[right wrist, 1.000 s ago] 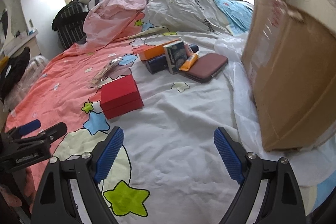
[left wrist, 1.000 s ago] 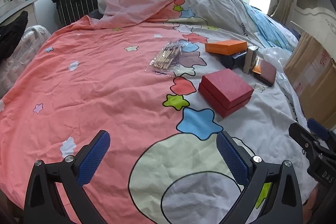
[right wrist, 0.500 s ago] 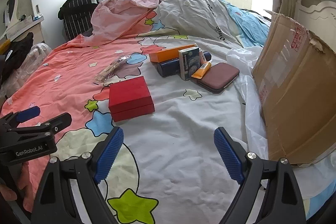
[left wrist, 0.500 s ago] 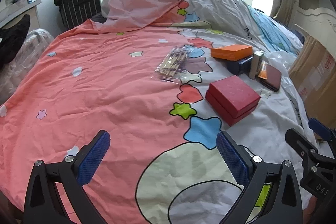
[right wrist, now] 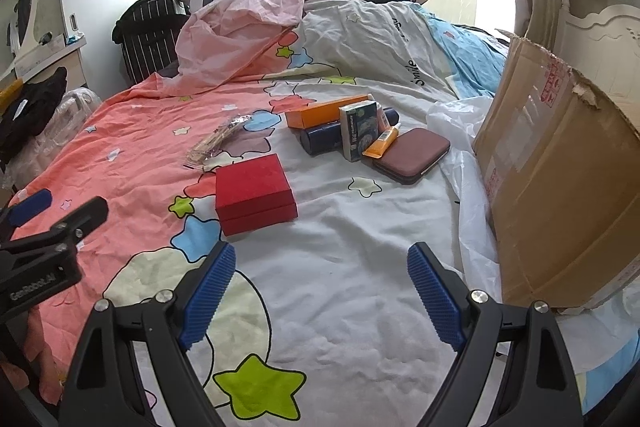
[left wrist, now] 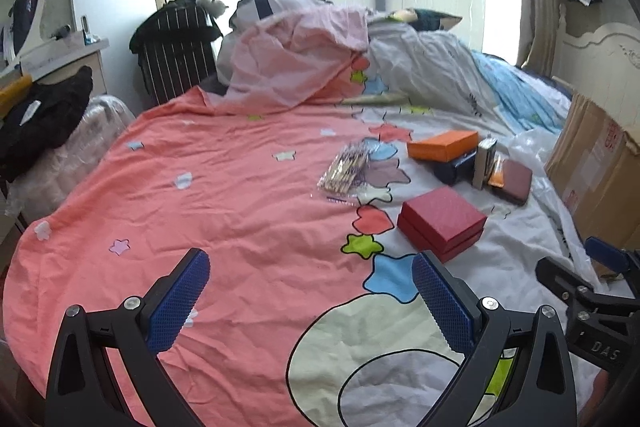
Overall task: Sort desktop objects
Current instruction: 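Move both tools toward the red box and toothpick bag on the bed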
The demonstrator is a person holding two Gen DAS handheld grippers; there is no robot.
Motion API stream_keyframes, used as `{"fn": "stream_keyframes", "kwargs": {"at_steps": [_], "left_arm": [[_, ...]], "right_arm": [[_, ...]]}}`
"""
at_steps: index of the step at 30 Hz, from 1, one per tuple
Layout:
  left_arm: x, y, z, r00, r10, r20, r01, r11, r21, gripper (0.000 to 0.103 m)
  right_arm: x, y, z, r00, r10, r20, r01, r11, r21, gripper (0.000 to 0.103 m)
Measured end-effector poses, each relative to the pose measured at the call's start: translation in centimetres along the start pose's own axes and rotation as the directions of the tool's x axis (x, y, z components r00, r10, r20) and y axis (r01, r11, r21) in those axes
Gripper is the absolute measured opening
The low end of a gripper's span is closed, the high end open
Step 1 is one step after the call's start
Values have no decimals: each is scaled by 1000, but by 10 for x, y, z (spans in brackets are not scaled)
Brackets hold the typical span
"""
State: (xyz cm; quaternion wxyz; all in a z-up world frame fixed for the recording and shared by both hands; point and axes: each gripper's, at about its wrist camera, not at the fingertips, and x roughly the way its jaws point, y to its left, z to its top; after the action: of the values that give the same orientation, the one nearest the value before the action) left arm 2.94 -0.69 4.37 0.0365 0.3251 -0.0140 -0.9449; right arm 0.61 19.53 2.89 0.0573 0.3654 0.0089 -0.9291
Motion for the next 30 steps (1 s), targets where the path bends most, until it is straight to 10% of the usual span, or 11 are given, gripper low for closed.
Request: {"fn": "stream_keyframes", "kwargs": {"at_steps": [30], "left_arm": [[0,-12,16,997,-53,-61,60,991,122,103]], "right_arm": [[4,22,14,992,119,-31,-121,990,-67,86]]}}
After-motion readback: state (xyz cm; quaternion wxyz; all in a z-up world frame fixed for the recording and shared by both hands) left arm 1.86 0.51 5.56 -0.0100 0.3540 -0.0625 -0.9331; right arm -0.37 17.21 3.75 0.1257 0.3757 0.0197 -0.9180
